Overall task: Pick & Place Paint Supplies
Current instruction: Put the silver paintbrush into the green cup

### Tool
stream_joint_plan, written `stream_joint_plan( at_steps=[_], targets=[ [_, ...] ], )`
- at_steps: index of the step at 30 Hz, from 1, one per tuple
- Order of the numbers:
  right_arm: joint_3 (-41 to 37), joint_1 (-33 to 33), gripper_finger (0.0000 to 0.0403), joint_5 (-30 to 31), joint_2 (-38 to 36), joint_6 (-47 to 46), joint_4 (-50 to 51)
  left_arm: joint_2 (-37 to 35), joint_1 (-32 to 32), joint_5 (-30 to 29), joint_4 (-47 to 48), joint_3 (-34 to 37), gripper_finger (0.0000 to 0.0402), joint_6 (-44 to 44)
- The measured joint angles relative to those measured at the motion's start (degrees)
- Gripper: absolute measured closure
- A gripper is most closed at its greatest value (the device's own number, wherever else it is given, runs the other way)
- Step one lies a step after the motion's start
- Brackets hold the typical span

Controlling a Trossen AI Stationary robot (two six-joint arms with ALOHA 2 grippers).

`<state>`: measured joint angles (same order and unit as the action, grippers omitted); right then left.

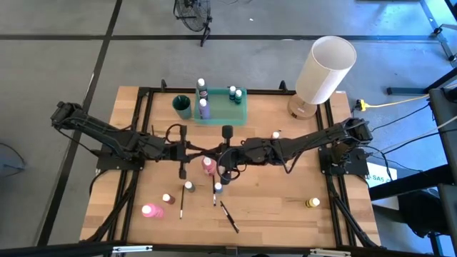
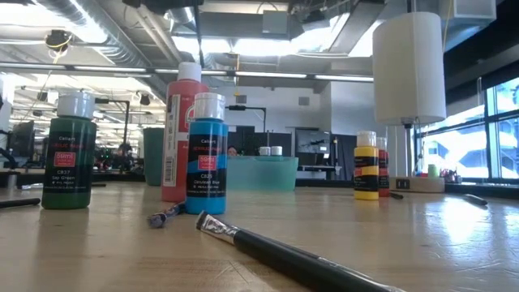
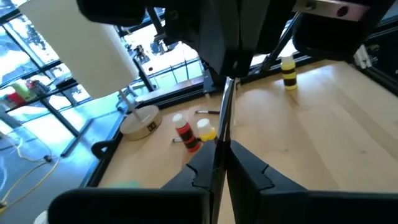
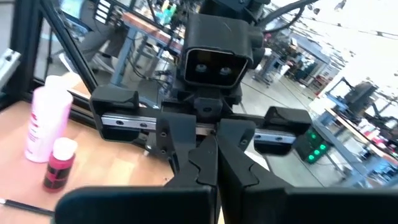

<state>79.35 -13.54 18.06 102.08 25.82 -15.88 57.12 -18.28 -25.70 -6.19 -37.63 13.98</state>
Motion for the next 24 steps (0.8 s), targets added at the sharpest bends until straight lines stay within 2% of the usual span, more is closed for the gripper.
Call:
stream_joint_plan(
  at_steps=[4,10,14,16,20,22,24],
  targets=[
    [0.0,-0.6,0.0403,4.6,-0.2,-0.3,0.6,0.0,0.0,-6.0,1.9,0.0,0.0386,-0.9],
    [0.1,-3.7,0.0403,21.5,-2.4,-1.2,-0.1,0.0,-0.1,-12.0,6.1,0.0,0.0387,-2.3],
    [0.1,-5.8,0.0403,35.6,-2.5,-0.8,1.6,0.0,-0.1,-16.1,7.0,0.0,0.0387,-2.5],
    [0.1,-6.7,0.0403,43.7,-2.6,-0.7,4.3,0.0,-0.2,-23.5,8.7,0.0,0.0387,-2.5],
    [0.1,-8.2,0.0403,56.8,-2.6,-4.9,16.1,-0.3,-0.8,-44.9,13.4,0.0,0.0387,-0.6],
    [0.0,-8.7,0.0403,60.5,-2.6,-10.1,22.9,-0.6,-0.5,-50.0,15.6,0.0,0.0387,1.3],
    [0.0,-8.9,0.0403,61.1,-2.6,-17.5,29.1,-1.3,0.7,-51.8,15.3,0.0,0.0387,3.2]
  ],
)
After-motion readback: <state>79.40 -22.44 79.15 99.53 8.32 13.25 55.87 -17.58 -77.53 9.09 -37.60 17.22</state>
